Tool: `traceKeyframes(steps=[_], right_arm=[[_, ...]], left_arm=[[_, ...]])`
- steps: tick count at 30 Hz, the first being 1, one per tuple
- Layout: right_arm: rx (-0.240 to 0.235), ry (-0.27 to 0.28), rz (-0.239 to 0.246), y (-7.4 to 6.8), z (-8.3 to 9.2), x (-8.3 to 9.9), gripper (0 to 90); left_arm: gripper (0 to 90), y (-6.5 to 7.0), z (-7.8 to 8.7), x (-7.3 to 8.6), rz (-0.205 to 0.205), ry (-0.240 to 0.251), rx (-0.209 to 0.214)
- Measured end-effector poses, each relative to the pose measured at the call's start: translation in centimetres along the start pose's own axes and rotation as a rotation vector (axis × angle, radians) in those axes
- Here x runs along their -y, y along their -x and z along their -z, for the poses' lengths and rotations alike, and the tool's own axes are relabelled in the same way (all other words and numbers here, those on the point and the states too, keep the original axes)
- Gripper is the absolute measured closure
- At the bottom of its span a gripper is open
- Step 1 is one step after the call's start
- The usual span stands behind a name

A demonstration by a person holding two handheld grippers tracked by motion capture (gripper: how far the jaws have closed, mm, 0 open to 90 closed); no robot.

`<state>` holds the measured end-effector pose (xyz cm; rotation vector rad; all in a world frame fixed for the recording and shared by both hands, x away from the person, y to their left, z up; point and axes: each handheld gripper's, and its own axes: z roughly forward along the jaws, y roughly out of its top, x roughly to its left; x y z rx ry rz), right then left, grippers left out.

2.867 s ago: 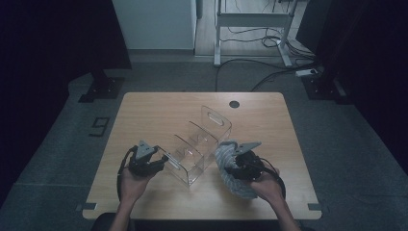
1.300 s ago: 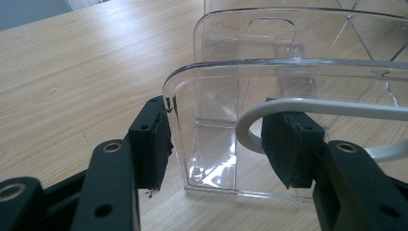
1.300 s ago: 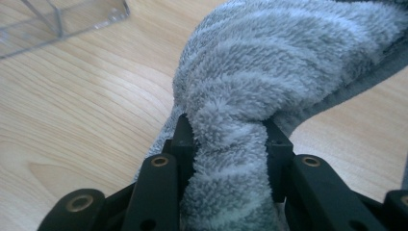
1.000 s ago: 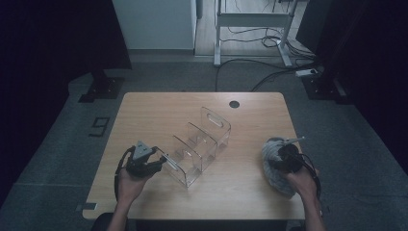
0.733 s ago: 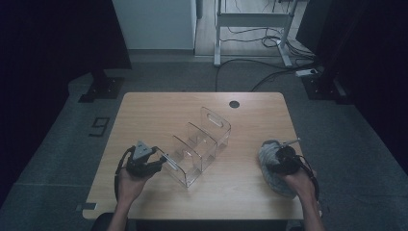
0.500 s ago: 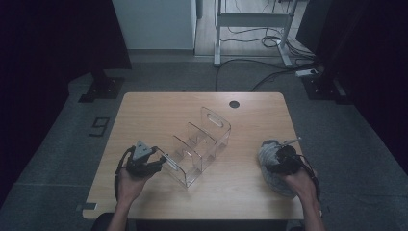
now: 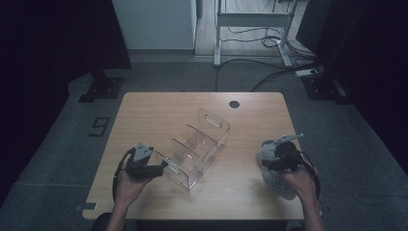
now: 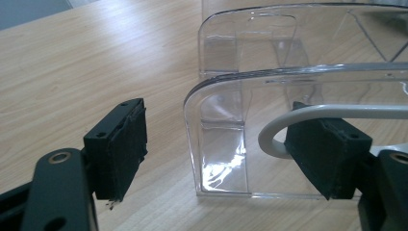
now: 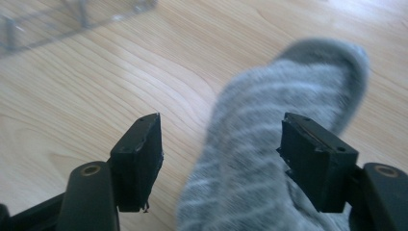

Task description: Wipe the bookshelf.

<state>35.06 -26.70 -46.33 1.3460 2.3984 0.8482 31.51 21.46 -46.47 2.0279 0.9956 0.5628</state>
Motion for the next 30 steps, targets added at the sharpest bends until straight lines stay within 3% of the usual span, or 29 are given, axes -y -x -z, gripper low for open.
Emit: traceKeyframes(steps=[2,6,12,18,22,30], right_arm=[[-0.027,0.006,0.006,-0.3,-0.1,-0.2,32.7],[-0.050,0.009,0.016,-0.8,-0.4,-0.5,32.8],[-0.085,0.019,0.032,-1.4,-0.8,-1.4,33.8],[-0.172,0.049,0.042,-2.1,-1.7,-3.2,34.5],[-0.212,0.062,0.052,-2.5,-2.7,-4.6,33.2],[-0.217,0.065,0.119,-3.4,-4.3,-7.2,29.0]], left_arm=[[20.4,-0.1,0.1,0.2,0.016,0.011,0.035],[19.3,0.0,0.5,0.5,0.024,0.035,0.052],[22.7,0.2,1.5,0.8,0.035,0.039,0.030],[27.8,0.0,1.2,1.1,0.046,-0.001,-0.010],[27.4,-0.3,0.9,1.3,0.057,-0.009,-0.001],[27.2,-0.7,0.6,1.0,0.073,-0.013,-0.014]])
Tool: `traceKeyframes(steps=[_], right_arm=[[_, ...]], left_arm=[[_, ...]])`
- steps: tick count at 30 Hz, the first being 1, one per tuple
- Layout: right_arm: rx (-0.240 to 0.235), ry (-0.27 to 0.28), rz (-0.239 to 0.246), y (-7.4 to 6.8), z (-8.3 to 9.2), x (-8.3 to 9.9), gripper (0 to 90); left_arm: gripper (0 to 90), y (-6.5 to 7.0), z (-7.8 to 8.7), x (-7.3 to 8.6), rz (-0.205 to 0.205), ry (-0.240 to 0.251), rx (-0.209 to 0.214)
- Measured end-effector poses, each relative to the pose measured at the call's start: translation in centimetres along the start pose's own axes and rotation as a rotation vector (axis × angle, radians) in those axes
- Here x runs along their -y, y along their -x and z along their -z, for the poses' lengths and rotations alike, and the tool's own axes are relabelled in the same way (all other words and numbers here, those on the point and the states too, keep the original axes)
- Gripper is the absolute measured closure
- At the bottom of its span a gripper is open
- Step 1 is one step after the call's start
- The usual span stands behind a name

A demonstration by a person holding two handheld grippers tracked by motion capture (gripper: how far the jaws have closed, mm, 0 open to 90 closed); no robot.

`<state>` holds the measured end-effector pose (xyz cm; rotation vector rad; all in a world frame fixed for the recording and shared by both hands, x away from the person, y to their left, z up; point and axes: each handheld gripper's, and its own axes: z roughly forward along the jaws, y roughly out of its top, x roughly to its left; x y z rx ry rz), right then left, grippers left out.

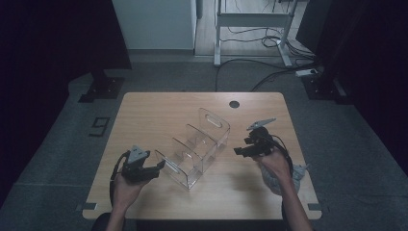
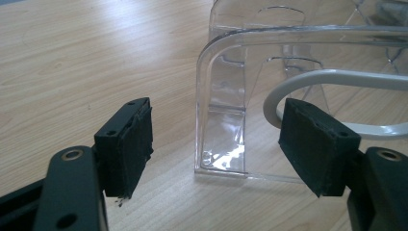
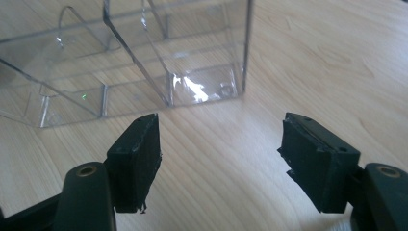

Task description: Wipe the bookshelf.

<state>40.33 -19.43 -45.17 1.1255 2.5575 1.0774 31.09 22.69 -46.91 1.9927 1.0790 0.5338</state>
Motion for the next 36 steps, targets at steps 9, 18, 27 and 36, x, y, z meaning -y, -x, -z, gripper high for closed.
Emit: traceKeyframes(steps=[9,18,27,36], right_arm=[[-0.024,-0.013,0.064,-0.1,-1.9,-2.1,26.4],[-0.050,-0.002,0.105,0.2,-3.3,-3.9,25.5],[-0.078,-0.021,0.139,0.0,-3.9,-4.3,24.1],[-0.094,-0.032,0.151,-1.0,-3.5,-3.5,24.1]], left_arm=[[26.3,-0.6,-0.4,-0.3,0.013,-0.006,-0.014],[26.1,-0.4,-0.6,0.2,0.025,-0.027,0.002],[25.7,-1.0,-0.8,0.3,0.055,-0.022,0.027],[26.6,-1.6,-1.0,0.0,0.068,-0.016,0.008]])
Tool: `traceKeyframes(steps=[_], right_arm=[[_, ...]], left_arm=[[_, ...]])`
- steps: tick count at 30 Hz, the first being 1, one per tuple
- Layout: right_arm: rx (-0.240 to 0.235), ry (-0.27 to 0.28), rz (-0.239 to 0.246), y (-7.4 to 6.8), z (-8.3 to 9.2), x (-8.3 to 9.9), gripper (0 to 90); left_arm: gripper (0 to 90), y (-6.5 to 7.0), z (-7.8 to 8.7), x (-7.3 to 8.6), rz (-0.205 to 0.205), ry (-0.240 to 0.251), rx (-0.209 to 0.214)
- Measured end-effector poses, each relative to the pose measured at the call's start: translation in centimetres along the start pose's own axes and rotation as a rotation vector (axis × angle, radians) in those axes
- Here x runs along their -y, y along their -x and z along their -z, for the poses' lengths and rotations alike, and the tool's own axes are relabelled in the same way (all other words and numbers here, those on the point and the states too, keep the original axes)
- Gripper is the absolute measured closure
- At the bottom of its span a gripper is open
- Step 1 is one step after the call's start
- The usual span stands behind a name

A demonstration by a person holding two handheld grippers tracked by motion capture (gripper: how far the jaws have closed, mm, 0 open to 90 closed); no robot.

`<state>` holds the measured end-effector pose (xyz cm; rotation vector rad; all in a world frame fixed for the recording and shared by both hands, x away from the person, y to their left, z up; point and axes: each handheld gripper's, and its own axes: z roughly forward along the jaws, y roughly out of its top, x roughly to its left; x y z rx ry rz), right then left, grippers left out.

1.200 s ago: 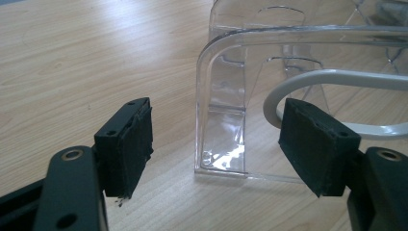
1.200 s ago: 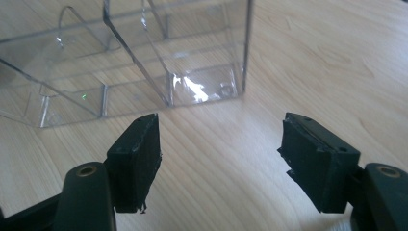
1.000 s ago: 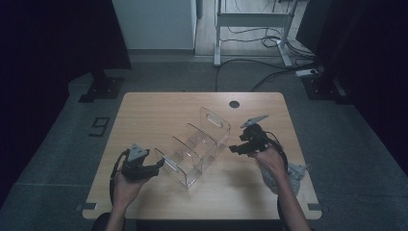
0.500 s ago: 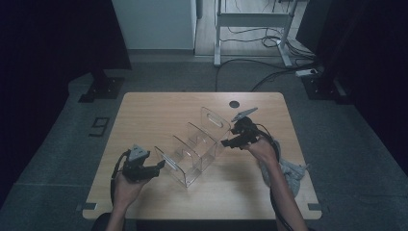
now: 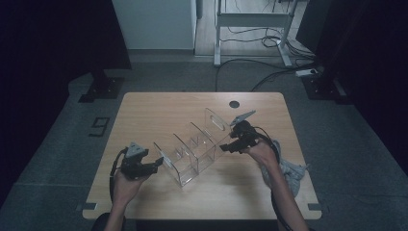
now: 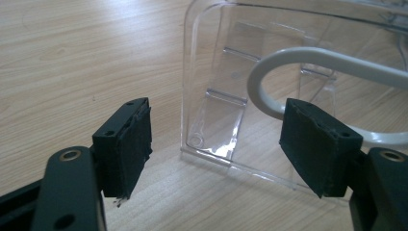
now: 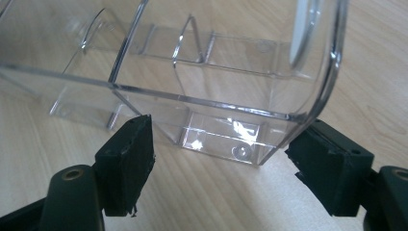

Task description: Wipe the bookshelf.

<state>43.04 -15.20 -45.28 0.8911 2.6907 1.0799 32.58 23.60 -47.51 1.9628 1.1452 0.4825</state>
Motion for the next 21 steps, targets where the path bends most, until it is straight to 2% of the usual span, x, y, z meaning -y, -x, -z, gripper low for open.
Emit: traceKeyframes(steps=[15,21], right_arm=[[-0.026,0.029,-0.038,-2.3,1.8,2.8,23.8],[-0.039,0.021,-0.032,-3.9,2.3,3.8,23.2]], left_arm=[[27.8,-0.7,-0.7,-0.7,0.004,-0.010,-0.018],[29.5,-1.1,-0.9,-1.0,0.008,-0.016,-0.027]])
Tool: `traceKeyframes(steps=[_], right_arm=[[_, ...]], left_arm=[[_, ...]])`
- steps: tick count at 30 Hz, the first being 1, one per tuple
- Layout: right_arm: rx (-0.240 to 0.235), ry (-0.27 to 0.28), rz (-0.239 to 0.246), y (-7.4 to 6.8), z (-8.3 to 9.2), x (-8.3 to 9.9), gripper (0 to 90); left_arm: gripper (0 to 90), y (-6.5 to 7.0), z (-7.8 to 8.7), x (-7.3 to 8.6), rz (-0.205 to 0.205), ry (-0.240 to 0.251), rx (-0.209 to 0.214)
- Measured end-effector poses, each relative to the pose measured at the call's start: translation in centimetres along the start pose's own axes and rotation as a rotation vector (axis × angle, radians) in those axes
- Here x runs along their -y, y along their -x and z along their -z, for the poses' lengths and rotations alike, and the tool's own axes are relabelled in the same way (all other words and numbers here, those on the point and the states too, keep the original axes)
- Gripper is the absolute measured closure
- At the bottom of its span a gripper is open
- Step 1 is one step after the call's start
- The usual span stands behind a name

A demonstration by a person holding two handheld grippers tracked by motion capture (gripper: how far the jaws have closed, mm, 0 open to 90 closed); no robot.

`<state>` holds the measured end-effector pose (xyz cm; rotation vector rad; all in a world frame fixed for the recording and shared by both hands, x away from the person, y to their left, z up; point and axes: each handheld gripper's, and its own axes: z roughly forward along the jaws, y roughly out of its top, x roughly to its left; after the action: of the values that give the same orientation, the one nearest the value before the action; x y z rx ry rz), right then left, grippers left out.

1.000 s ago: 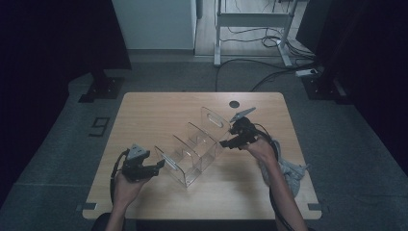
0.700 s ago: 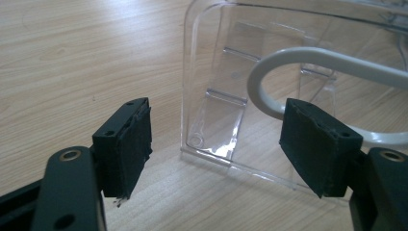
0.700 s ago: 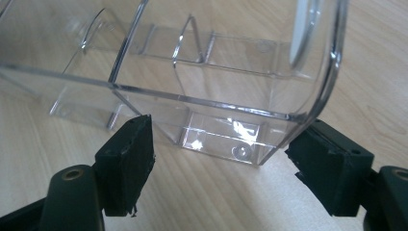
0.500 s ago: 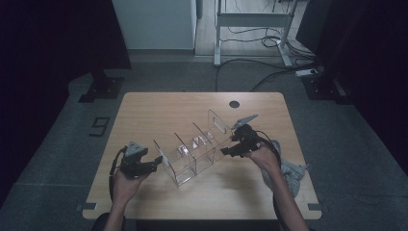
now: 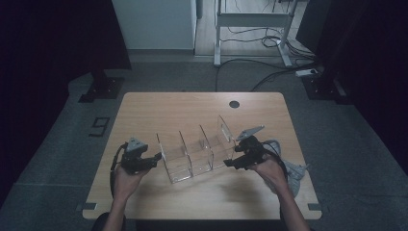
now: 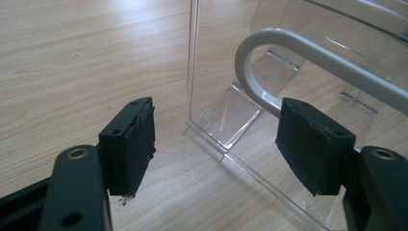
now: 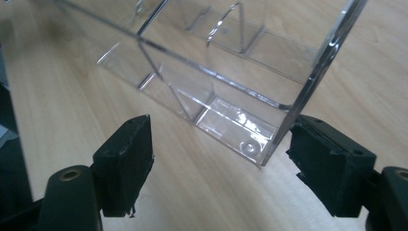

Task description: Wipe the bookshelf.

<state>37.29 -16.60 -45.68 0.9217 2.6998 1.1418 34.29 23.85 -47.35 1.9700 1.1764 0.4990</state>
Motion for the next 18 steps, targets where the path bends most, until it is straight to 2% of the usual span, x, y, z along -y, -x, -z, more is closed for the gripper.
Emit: traceKeyframes(steps=[5,12,18], right_arm=[[-0.004,-0.012,-0.005,-0.6,-0.1,0.4,22.9],[-0.036,-0.016,-0.006,-1.6,-0.2,0.6,22.5],[-0.043,-0.035,-0.009,-2.1,-0.7,0.6,22.1]], left_arm=[[27.6,-0.1,0.6,-0.4,-0.009,-0.002,-0.004],[27.7,-0.5,2.9,-1.8,-0.006,0.027,-0.030],[27.8,-0.2,4.6,-3.3,0.009,0.055,-0.025]])
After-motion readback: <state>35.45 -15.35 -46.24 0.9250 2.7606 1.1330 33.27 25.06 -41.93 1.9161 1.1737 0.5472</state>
